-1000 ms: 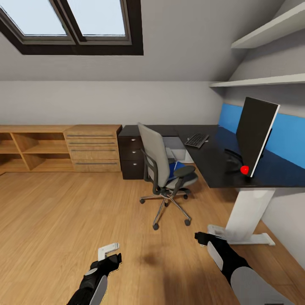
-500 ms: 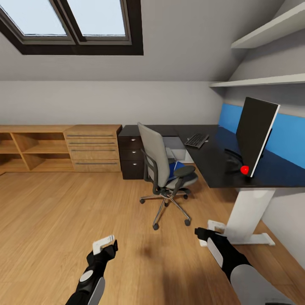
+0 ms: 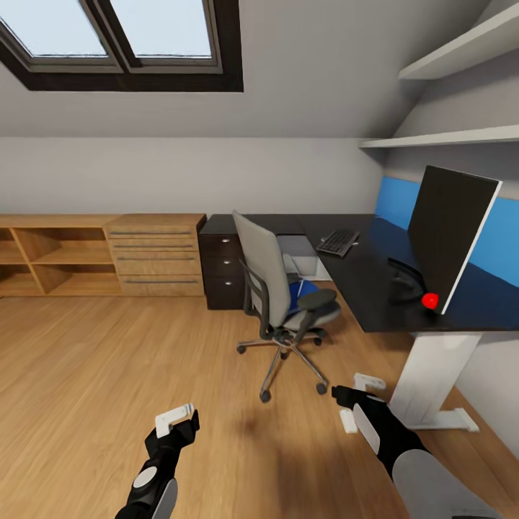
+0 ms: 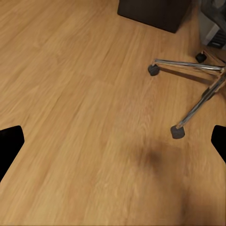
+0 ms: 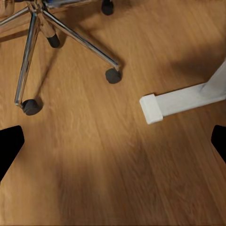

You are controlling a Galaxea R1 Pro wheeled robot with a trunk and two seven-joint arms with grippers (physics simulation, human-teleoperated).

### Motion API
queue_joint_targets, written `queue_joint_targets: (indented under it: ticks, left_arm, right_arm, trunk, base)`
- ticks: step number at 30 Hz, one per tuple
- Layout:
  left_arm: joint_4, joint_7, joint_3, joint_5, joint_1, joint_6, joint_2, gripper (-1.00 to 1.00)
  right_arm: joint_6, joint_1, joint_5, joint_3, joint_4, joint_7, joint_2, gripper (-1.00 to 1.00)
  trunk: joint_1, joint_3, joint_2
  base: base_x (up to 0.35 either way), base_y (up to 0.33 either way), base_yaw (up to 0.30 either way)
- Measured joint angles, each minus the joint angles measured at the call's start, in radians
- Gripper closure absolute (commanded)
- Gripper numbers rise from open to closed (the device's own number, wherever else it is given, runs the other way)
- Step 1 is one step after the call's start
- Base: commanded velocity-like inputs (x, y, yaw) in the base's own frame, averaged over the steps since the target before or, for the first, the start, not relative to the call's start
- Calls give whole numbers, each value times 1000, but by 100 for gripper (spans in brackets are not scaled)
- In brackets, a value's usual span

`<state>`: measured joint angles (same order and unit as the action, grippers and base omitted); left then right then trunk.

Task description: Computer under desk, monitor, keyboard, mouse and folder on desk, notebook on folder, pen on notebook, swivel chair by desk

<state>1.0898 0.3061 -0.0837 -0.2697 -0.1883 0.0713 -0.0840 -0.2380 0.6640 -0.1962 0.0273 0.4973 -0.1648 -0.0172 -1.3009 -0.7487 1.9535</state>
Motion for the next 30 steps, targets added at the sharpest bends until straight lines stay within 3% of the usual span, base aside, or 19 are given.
queue_joint_targets:
  ticks: [11, 24, 30]
  left_arm:
    - [-2, 1, 0, -1, 0, -2, 1, -100]
    - [-1, -1, 2, -2, 0, -4, 2, -100]
    - [-1, -1, 4, -3, 0, -4, 2, -100]
  right_arm:
    - [25, 0, 0, 0, -4, -1, 0, -100]
    - [33, 0, 1, 0, -7, -1, 1, -100]
    - [76, 0, 2, -1, -9, -2, 1, -100]
  trunk:
    - [0, 0, 0]
    - [0, 0, 0]
    - [0, 0, 0]
  base:
    - [151, 0, 0]
    - [304, 0, 0]
    - [320, 0, 0]
